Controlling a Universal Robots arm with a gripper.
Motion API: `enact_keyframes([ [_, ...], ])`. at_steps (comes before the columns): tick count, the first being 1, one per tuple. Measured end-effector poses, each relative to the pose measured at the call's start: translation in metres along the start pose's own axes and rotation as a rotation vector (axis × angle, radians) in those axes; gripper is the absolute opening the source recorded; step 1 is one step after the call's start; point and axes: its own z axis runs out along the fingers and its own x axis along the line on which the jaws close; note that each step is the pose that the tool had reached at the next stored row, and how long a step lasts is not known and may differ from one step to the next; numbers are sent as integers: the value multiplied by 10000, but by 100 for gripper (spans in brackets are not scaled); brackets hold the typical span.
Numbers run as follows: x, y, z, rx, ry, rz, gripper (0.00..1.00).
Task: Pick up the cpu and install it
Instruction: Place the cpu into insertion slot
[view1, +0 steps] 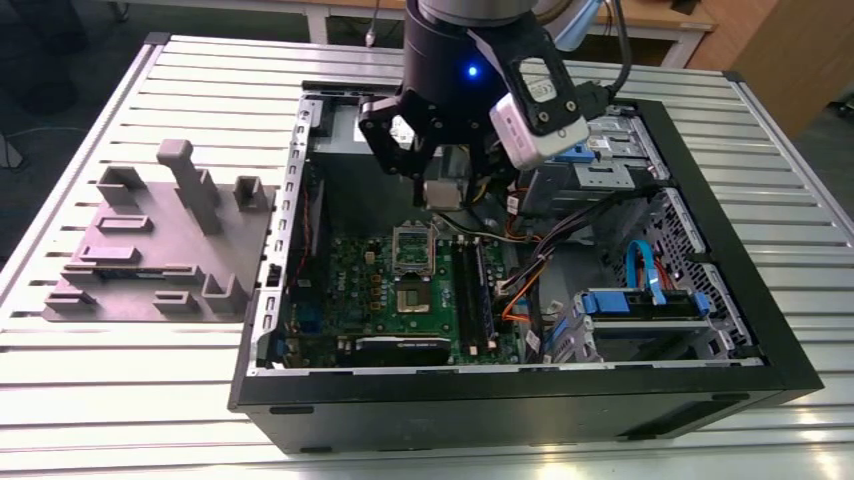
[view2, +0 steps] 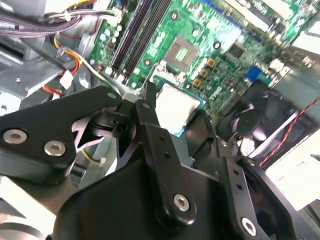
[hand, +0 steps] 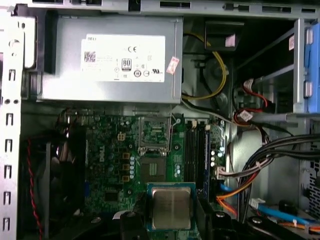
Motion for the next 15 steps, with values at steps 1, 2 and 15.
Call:
enact_keyframes([
  [1,3,-17,0,6,1,1,47],
  [2,4,-22,4,9,1,1,47],
  [15,10,-33,206,-2,-17,-313,47],
])
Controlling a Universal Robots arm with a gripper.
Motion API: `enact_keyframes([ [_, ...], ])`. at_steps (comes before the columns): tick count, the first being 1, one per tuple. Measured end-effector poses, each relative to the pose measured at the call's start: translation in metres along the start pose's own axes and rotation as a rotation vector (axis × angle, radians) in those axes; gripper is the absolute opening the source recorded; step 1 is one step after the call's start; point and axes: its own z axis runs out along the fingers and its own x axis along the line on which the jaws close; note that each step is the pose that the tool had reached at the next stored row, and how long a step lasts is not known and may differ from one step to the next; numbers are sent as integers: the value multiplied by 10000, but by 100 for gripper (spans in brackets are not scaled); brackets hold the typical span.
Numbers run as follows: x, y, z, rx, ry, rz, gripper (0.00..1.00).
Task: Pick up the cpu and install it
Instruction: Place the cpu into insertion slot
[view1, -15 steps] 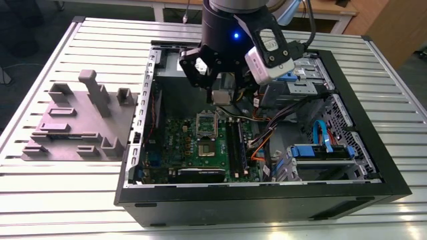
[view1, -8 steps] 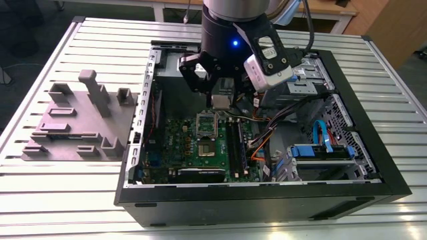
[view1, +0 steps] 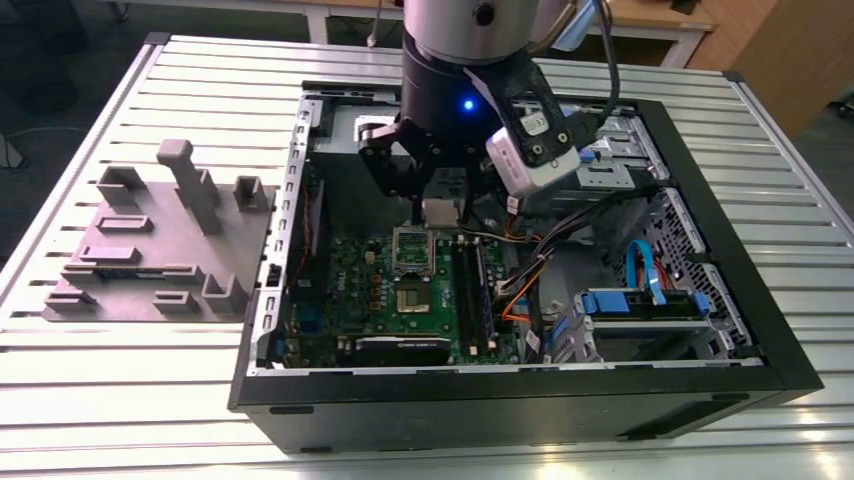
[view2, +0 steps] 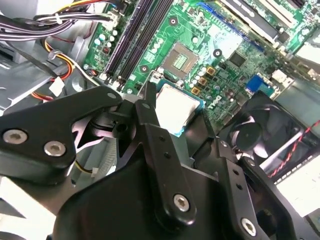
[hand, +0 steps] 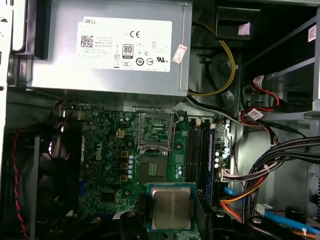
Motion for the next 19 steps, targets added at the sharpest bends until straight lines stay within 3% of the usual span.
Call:
enact_keyframes([
  [6,1,-2,20,1,1,-43,47],
  [13,3,-5,138,0,4,-43,47],
  [19,5,-8,198,0,4,-44,47],
])
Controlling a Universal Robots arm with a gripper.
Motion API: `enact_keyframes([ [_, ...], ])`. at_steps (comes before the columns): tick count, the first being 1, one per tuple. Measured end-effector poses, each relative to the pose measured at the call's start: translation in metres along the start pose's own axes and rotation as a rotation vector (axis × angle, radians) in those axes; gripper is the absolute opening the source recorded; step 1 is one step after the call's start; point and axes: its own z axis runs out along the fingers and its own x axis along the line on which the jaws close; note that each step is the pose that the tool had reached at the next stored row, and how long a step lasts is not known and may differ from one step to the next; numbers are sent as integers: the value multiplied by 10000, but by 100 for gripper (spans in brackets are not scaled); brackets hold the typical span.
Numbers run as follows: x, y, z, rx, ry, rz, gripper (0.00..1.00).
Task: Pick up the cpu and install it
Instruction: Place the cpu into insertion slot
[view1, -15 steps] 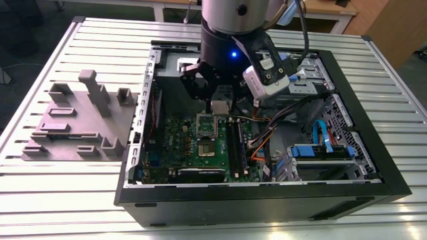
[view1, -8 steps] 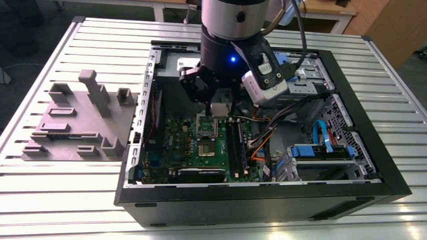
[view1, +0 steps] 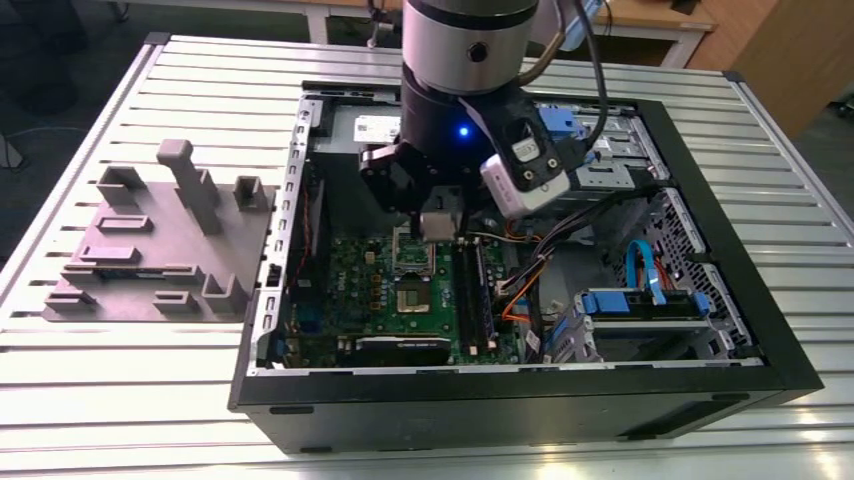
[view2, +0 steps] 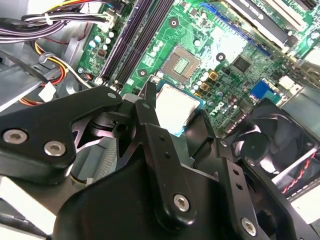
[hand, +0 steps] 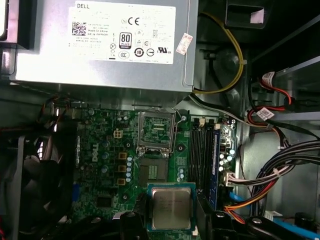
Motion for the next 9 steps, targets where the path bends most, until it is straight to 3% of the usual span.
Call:
enact_keyframes([
  [9,4,-2,162,0,0,1,47],
])
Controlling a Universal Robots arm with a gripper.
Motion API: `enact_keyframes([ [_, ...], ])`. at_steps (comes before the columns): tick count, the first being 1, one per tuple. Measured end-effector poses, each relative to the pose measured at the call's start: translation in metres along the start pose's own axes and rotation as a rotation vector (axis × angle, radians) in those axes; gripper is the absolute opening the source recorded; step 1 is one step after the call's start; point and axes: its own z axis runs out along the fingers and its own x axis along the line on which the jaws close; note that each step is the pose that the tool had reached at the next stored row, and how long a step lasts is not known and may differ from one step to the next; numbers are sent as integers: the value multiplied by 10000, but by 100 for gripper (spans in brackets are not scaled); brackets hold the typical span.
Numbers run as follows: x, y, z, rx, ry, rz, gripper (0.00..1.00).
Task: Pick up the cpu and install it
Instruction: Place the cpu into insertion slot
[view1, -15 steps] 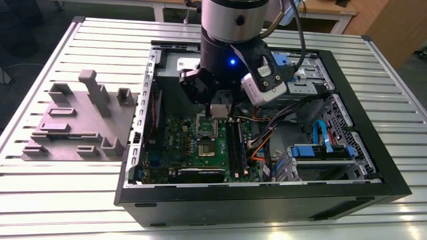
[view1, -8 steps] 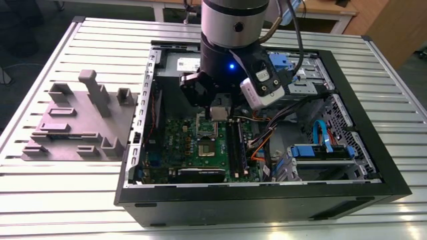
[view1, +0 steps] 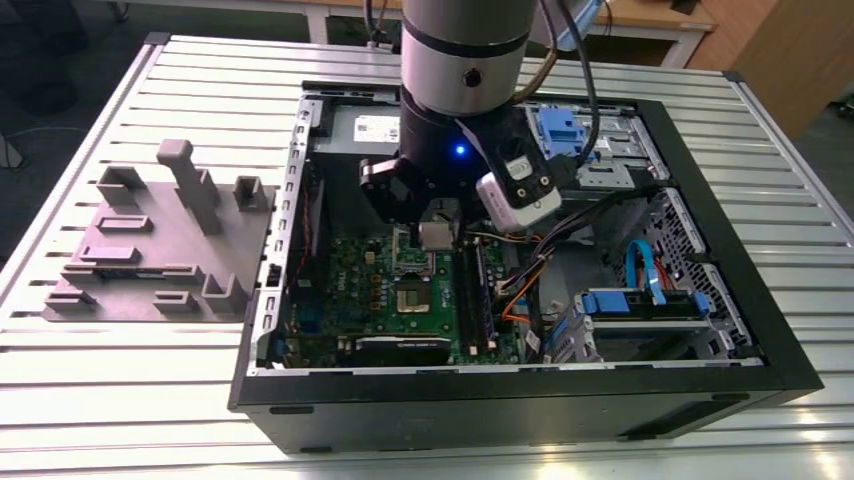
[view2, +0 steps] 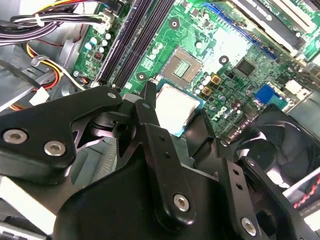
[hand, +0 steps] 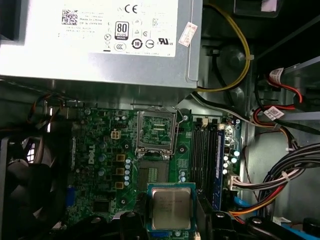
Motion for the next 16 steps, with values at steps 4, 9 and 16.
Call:
enact_keyframes([
  [4,3,-1,73,1,0,0,47],
  [9,41,-1,143,7,0,41,47],
  [16,67,-1,169,230,9,82,47],
])
